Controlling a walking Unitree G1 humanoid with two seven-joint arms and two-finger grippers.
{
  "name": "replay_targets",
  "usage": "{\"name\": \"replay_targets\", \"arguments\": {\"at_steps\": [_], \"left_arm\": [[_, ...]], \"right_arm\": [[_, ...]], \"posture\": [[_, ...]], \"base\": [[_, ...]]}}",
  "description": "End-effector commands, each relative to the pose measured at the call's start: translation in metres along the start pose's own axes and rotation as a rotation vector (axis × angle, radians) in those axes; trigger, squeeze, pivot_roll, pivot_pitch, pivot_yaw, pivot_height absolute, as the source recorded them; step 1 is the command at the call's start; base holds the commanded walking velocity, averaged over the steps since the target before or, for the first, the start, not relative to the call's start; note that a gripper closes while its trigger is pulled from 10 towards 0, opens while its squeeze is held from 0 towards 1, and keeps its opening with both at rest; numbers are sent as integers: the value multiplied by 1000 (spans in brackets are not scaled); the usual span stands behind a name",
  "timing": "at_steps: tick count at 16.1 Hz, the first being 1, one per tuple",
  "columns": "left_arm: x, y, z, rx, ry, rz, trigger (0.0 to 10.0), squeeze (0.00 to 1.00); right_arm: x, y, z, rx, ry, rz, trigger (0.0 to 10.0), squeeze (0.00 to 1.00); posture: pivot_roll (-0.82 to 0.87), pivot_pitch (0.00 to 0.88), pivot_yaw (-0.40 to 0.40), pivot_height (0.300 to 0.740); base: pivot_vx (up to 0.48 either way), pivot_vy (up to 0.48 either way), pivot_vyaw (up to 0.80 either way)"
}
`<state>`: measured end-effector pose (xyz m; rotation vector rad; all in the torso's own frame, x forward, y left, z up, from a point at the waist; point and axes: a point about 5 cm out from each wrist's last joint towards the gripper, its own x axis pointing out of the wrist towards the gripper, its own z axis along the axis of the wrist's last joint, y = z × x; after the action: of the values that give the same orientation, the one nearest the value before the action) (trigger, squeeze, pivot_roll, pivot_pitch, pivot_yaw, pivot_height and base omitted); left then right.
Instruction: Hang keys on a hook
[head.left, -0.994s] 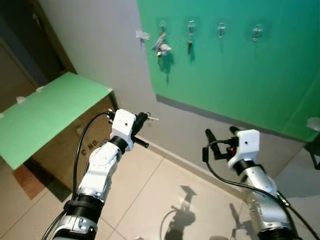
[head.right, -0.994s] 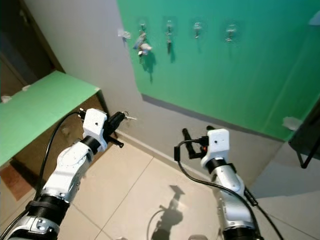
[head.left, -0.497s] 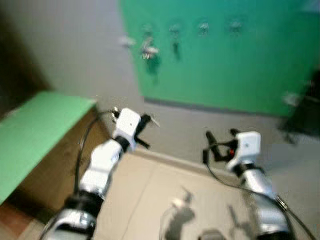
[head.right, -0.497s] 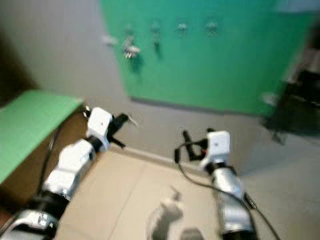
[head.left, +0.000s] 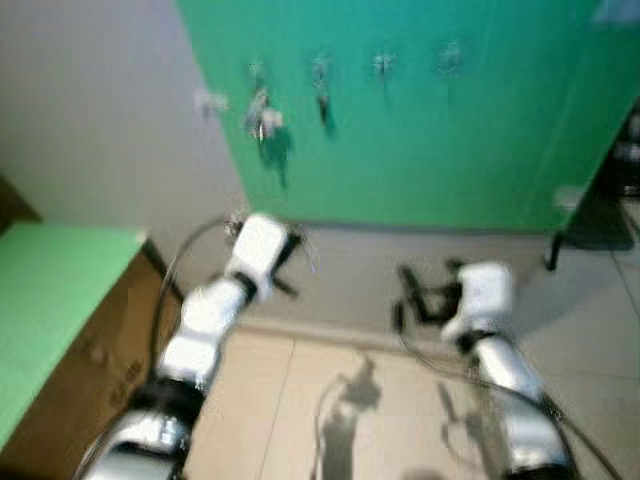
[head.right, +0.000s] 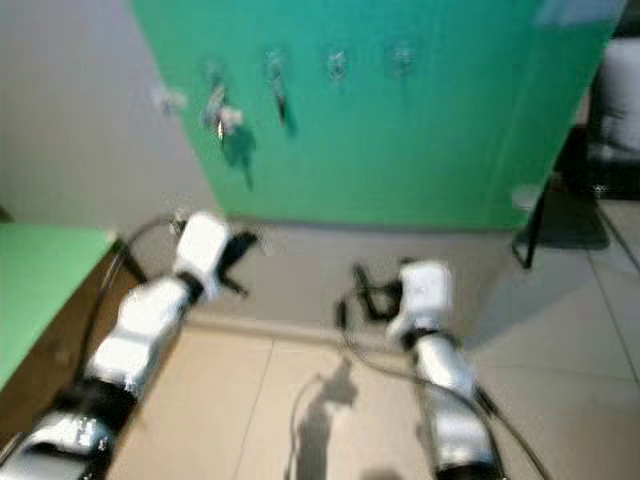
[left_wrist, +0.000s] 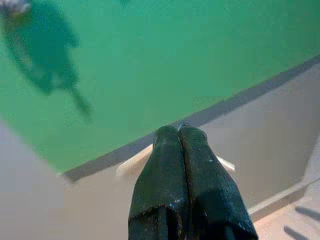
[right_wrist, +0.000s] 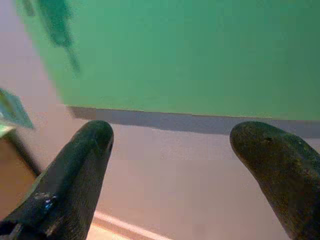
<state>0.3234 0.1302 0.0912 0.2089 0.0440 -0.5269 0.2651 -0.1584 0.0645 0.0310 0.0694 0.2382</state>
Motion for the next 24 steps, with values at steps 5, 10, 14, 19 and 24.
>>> {"name": "replay_targets", "arguments": {"at_steps": [5,10,14,19,24], "left_arm": [[10,-11,25,95,-100,-80,0,0],[10,-15,24,99,-93,-101,0,0],[11,-14,25,104,-91,-105,0,0],[20,-46,53,10,-111,-298,0,0],[39,-51,78,-135,-79,-336,0,0]], "right_arm": [[1,-5,3,-3,-12,-13,10000,0],[-1,-4,3,-9,-2,-11,10000,0],[-2,-3,1,-6,5,-6,10000,0],[-4,1,-2,0,15,12,10000,0],[-3,7,-4,11,22,31,10000,0]], "posture": [[-286,0,159,740],[-288,0,163,740],[-285,2,165,740],[-279,0,169,740],[-281,0,180,740]], "base": [[376,0,-269],[480,0,-369],[465,0,0],[0,0,0],[0,0,0]]}}
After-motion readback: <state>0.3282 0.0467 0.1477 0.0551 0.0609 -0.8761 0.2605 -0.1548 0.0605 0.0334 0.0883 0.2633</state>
